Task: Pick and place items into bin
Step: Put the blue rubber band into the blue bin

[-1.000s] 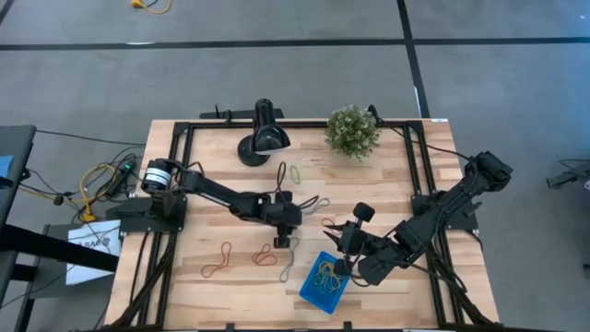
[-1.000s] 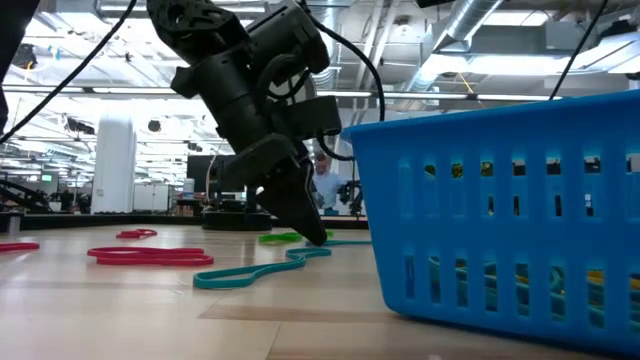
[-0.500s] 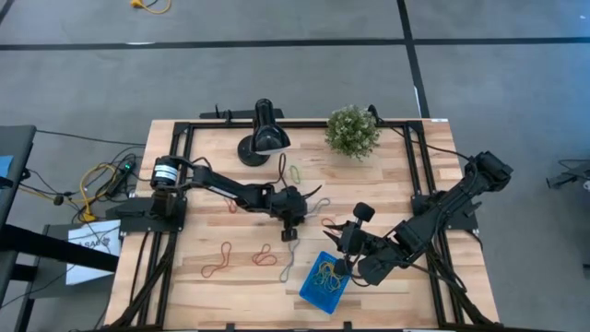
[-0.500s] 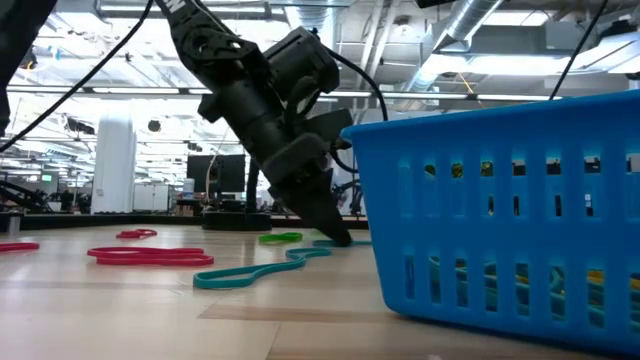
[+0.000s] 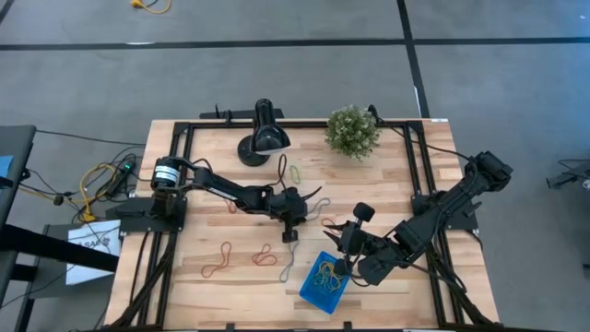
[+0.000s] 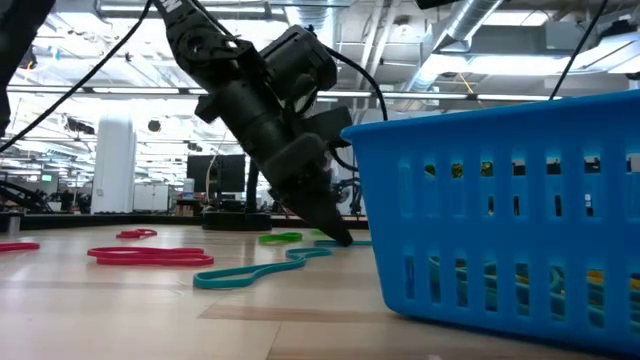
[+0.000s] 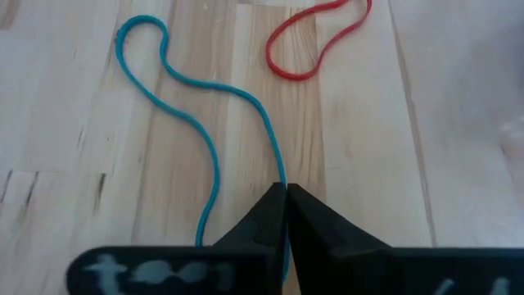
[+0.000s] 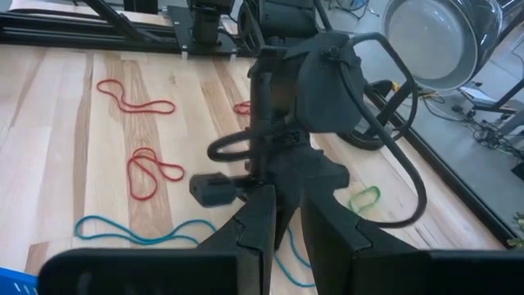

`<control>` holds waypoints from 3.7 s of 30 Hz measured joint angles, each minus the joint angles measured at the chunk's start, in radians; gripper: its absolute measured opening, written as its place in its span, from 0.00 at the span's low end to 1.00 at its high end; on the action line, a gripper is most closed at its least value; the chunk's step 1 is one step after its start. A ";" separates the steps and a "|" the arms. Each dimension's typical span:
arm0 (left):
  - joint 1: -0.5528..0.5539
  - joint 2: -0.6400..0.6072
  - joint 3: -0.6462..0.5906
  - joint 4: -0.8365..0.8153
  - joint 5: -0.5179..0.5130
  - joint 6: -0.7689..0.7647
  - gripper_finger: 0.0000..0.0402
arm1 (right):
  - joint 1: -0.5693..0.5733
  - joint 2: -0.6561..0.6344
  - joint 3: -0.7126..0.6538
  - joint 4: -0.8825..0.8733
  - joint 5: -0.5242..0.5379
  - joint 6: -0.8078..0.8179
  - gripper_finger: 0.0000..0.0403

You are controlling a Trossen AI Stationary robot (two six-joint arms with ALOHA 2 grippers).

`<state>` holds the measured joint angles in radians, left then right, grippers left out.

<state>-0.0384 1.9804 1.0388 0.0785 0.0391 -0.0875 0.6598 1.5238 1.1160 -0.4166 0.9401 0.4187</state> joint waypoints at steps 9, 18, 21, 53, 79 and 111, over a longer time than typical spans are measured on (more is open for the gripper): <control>-0.003 -0.287 -0.001 -0.206 0.035 0.067 0.00 | 0.000 0.000 0.000 -0.026 0.000 -0.008 0.13; -0.048 -0.551 -0.001 -0.207 0.064 0.079 0.00 | -0.001 0.000 0.000 -0.026 0.000 -0.008 0.13; -0.075 -0.582 -0.001 -0.135 0.089 0.079 0.00 | -0.001 0.000 0.000 -0.025 0.000 -0.008 0.13; -0.264 -0.064 0.205 0.193 0.162 -0.051 0.00 | 0.104 0.000 0.000 -0.596 0.005 0.629 0.13; -0.276 -0.069 0.206 -0.066 0.051 -0.049 0.07 | 0.117 0.000 0.000 -0.564 0.004 0.629 0.13; -0.276 -0.177 0.802 -1.623 -0.488 -0.116 0.24 | 0.117 0.000 0.000 -0.566 0.004 0.619 0.13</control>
<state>-0.3140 1.8038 1.8412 -1.5448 -0.4492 -0.2032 0.7769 1.5238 1.1160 -0.9825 0.9443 1.0381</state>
